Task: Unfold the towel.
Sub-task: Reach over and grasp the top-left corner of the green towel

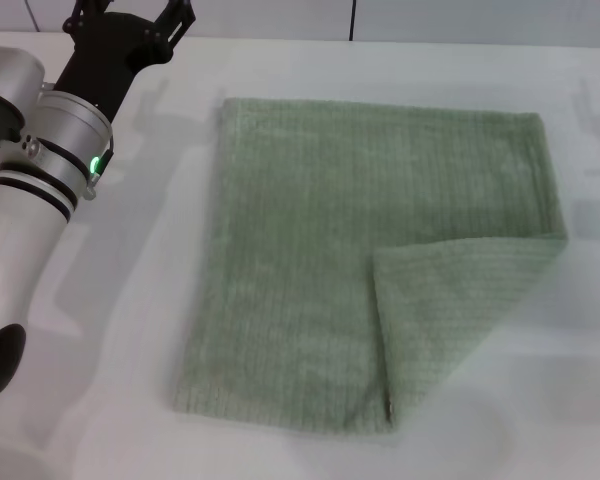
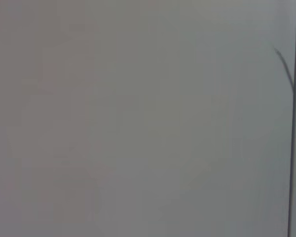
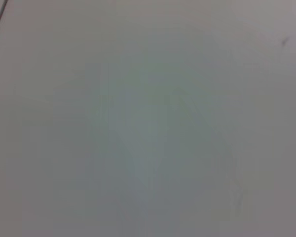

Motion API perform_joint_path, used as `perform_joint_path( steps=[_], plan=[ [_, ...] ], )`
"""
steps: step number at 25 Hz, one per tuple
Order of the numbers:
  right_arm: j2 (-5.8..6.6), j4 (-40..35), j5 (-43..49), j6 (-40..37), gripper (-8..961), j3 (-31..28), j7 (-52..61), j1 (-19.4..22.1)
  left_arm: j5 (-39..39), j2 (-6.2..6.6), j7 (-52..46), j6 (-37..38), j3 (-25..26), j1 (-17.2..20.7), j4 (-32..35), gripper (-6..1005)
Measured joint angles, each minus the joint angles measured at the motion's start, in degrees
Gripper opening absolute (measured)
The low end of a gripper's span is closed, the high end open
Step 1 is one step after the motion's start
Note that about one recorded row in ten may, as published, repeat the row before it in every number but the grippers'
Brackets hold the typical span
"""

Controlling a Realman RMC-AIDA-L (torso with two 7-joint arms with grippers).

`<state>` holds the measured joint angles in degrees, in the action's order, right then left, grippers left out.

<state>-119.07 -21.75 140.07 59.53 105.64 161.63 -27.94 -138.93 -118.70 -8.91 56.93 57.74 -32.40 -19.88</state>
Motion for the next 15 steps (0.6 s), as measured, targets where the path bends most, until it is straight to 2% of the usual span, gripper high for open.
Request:
perform_joint_path(
  steps=[15],
  plan=[
    [-0.04,0.68,-0.11,-0.70,722,-0.09,0.28,-0.96,0.01,0.02,2.57,1.63,1.59,-0.19,-0.05,861]
  ],
)
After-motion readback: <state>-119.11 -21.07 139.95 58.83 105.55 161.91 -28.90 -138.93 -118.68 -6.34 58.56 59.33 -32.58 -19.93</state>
